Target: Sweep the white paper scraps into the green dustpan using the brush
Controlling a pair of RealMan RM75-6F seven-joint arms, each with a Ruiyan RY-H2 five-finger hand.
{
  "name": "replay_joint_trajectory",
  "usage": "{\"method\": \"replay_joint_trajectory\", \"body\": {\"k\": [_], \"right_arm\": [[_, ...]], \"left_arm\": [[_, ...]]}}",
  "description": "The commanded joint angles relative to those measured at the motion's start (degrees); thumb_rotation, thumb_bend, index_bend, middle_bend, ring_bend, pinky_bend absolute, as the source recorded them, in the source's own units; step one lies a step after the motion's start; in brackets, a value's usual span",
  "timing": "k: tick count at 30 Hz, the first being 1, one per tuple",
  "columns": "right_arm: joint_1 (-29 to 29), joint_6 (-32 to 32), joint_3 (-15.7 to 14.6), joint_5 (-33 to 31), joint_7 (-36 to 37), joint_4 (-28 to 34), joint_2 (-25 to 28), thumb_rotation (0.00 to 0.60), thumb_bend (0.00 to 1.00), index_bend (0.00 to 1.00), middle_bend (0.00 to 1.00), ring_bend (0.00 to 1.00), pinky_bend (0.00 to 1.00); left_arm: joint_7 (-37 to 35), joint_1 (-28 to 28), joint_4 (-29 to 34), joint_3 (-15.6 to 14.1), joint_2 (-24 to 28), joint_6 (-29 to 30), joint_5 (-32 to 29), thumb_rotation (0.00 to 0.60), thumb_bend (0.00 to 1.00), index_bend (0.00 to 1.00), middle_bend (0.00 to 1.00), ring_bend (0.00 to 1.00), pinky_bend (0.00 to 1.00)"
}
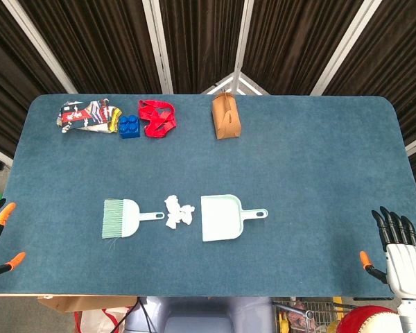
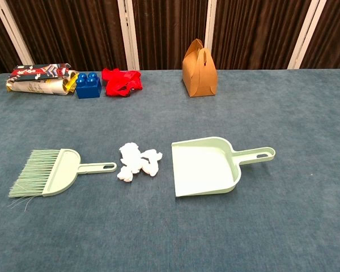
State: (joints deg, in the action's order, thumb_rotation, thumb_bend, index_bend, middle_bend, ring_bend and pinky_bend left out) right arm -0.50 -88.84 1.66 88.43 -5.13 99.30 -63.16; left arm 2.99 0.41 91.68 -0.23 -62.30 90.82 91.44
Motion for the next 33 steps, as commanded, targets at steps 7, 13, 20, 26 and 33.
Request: {"method": "replay_joint_trajectory", "body": {"k": [7,13,20,26,33], "right_arm": [[0.0,0.8,-0.4,-0.1,-0.2,0.6,0.6,0.6,0.35,0.0,0.0,0.0,0.0],[0.1,1.4,-0.7,-0.2,-0.2,0.9,1.0,0.6,0.35,0.0,0.0,0.0,0.0],[0.4,2.1,-0.8,-0.3,-0.4,1.1,1.1,0.6,0.35,0.0,0.0,0.0,0.0],[0.7,2.6,-0.6,-0.7,-1.0,1.6,1.1,0.6,0.35,0.0,0.0,0.0,0.0],[3.5,5.4,1.9,-2.7,-3.3,2.2,0.1,0.6,0.35,0.0,0.16,0.18,0.3]], "left_arm": [[0.2,0.0,0.1,-0.1,0.1,0.1,0.2,0.6,0.0,0.0,0.0,0.0,0.0],[-0.2,0.0,0.2,-0.1,0.1,0.0,0.0,0.6,0.0,0.0,0.0,0.0,0.0],[0.3,0.0,0.2,-0.1,0.2,-0.3,0.0,0.6,0.0,0.0,0.0,0.0,0.0],[1.1,-0.1,0.1,-0.1,0.0,0.0,0.1,0.6,0.0,0.0,0.0,0.0,0.0],[0.8,0.1,0.2,-0.2,0.1,-0.6,-0.2,0.6,0.0,0.0,0.0,0.0,0.0]]}}
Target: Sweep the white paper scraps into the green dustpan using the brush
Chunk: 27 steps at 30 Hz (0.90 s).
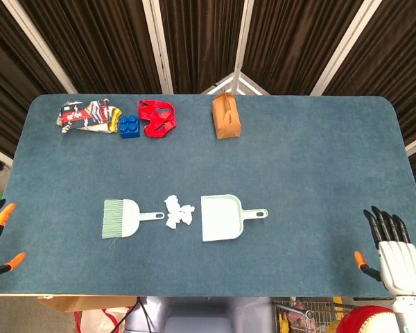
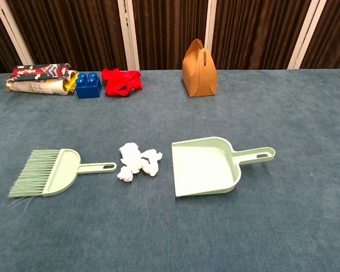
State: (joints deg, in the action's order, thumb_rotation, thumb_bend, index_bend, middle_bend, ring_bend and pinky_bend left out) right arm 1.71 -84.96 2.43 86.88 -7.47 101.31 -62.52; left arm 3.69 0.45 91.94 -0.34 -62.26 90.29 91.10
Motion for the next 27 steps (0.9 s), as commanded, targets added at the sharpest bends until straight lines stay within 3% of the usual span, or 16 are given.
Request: {"method": "replay_joint_trajectory", "body": {"k": [1,3,6,10,21,27], "right_arm": [[2.2,2.7,1.8,-2.3,-1.3,0.4,-0.8,0.6,0.35,0.0,0.24,0.27,0.39],[3.9,4.8,3.3,-4.6,-2.0,0.4,-1.7,0.6,0.35,0.0,0.49,0.52,0.62],[6.5,7.9,5.0,-7.4,-3.4,-0.5,-3.4,0.6,0.35,0.02,0.71,0.72,0.78],[9.9,12.1,6.6,-11.0,-6.5,-2.2,-6.4,0.6,0.35,0.17,0.86,0.86,0.87],[16.4,16.5,8.0,-16.0,-16.2,-4.6,-14.4,0.6,0.35,0.32,0.9,0.89,0.89],[18.5,17.0,7.9,-18.0,-20.5,-5.0,-18.4,0.6,0.35,0.33,0.9,0.89,0.89]], "left_arm": [[0.3,0.2,-0.1,-0.1,0.0,-0.1,0.3,0.6,0.0,0.0,0.0,0.0,0.0],[0.5,0.2,-0.2,-0.1,-0.1,0.0,0.5,0.6,0.0,0.0,0.0,0.0,0.0],[0.5,0.1,-0.3,-0.1,-0.2,0.1,0.5,0.6,0.0,0.0,0.0,0.0,0.0],[0.8,0.1,-0.4,0.0,-0.3,0.3,0.5,0.6,0.0,0.0,0.0,0.0,0.0],[1.3,0.1,-0.4,0.0,-0.5,0.2,0.5,0.6,0.0,0.0,0.0,0.0,0.0],[0.8,0.1,-0.4,-0.1,-0.4,0.0,0.3,0.6,0.0,0.0,0.0,0.0,0.0]]}}
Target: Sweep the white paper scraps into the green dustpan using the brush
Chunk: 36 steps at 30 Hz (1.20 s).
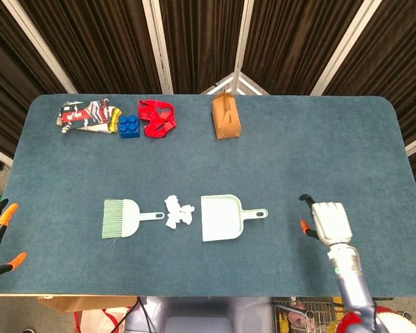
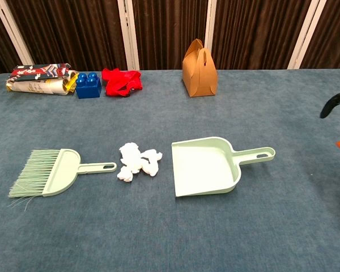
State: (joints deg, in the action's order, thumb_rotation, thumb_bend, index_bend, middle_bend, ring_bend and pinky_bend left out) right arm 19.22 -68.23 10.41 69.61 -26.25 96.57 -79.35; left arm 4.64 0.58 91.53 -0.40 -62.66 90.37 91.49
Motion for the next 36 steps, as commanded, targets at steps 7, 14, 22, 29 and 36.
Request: {"method": "replay_joint_trajectory", "body": {"k": [7,14,22,29,36], "right_arm": [[2.6,-0.1,-0.6,-2.6,-5.5,0.2,-5.1,0.6,0.35,0.35,0.9,0.89,0.89],[4.2,-0.5,-0.1,-4.7,-7.8,-0.3,-7.7,0.6,0.35,0.47,0.9,0.89,0.89],[5.0,-1.1,-1.2,-4.9,-8.6,-1.9,-11.2,0.6,0.35,0.48,0.9,0.89,0.89],[6.3,-1.0,-0.9,-5.8,-8.9,-4.1,-14.2,0.6,0.35,0.35,0.9,0.89,0.89],[7.3,-1.0,-0.7,-6.2,-9.2,-5.8,-16.3,0.6,0.35,0.25,0.9,0.89,0.89]], "left_arm": [[-0.6,0.1,-0.1,-0.1,0.3,-0.4,-0.1,0.6,0.0,0.0,0.0,0.0,0.0],[-1.1,0.1,-0.1,-0.2,0.4,-0.4,0.0,0.6,0.0,0.0,0.0,0.0,0.0],[-1.0,0.1,-0.1,-0.2,0.4,-0.5,0.0,0.6,0.0,0.0,0.0,0.0,0.0],[-0.9,0.2,0.1,-0.2,0.4,-0.6,-0.3,0.6,0.0,0.0,0.0,0.0,0.0],[-0.8,0.2,0.2,-0.2,0.4,-0.8,-0.4,0.6,0.0,0.0,0.0,0.0,0.0]]}}
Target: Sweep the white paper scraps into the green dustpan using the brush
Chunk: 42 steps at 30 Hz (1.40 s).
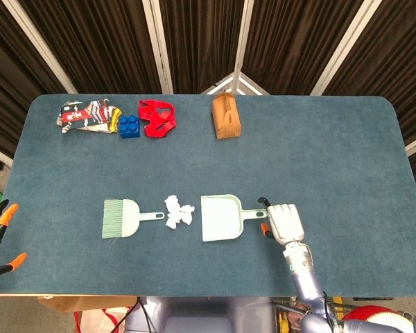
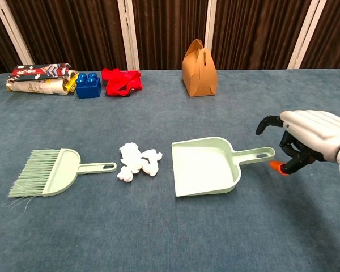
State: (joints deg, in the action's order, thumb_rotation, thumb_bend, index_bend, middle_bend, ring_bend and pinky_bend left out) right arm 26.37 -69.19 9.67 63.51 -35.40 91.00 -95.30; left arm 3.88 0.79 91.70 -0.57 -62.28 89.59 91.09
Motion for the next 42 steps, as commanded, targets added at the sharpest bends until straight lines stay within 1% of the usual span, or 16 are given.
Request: {"method": "replay_joint_trajectory", "body": {"k": [1,6,14,22,28,30,33,38,42], "right_arm": [[0.3,0.0,0.1,-0.2,0.0,-0.4,-0.5,0.6,0.35,0.25,0.9,0.89,0.89],[0.6,0.3,-0.1,-0.9,0.0,-1.7,-1.3,0.6,0.35,0.29,0.9,0.89,0.89],[1.1,0.7,-0.2,-2.0,0.3,-3.4,-2.8,0.6,0.35,0.32,0.9,0.89,0.89],[1.4,0.8,-0.5,-1.8,0.7,-3.9,-3.4,0.6,0.36,0.43,0.9,0.89,0.89],[1.8,1.0,-0.6,-1.8,0.7,-4.3,-3.7,0.6,0.4,0.47,0.9,0.89,0.89],[1.8,1.0,-0.6,-1.9,0.7,-4.4,-3.8,0.6,0.43,0.49,0.9,0.89,0.89],[2.8,1.7,0.4,-2.8,0.1,-5.2,-4.8,0.6,0.47,0.54,0.9,0.89,0.89],[3.3,1.6,0.7,-2.8,-0.1,-5.6,-4.5,0.6,0.47,0.55,0.9,0.89,0.89],[3.6,1.7,1.0,-2.5,0.0,-5.7,-3.7,0.6,0.47,0.55,0.9,0.89,0.89]], "left_arm": [[0.0,0.0,0.0,0.0,0.0,0.0,0.0,0.6,0.0,0.0,0.0,0.0,0.0],[0.1,0.0,0.1,0.0,0.1,-0.1,-0.2,0.6,0.0,0.0,0.0,0.0,0.0],[0.4,0.0,0.2,0.0,0.0,-0.1,-0.2,0.6,0.0,0.0,0.0,0.0,0.0],[0.6,0.0,0.3,0.0,0.0,-0.2,-0.3,0.6,0.0,0.0,0.0,0.0,0.0],[0.6,0.1,0.4,0.0,0.0,-0.4,-0.4,0.6,0.0,0.0,0.0,0.0,0.0],[0.6,0.1,0.4,0.0,0.0,-0.4,-0.4,0.6,0.0,0.0,0.0,0.0,0.0],[0.6,0.1,0.4,0.0,0.0,-0.3,-0.3,0.6,0.0,0.0,0.0,0.0,0.0],[0.1,0.2,1.0,-0.1,0.3,-1.0,-0.7,0.6,0.0,0.0,0.0,0.0,0.0],[0.3,0.7,3.3,-0.4,1.1,-3.0,-1.6,0.6,0.0,0.0,0.0,0.0,0.0]]}}
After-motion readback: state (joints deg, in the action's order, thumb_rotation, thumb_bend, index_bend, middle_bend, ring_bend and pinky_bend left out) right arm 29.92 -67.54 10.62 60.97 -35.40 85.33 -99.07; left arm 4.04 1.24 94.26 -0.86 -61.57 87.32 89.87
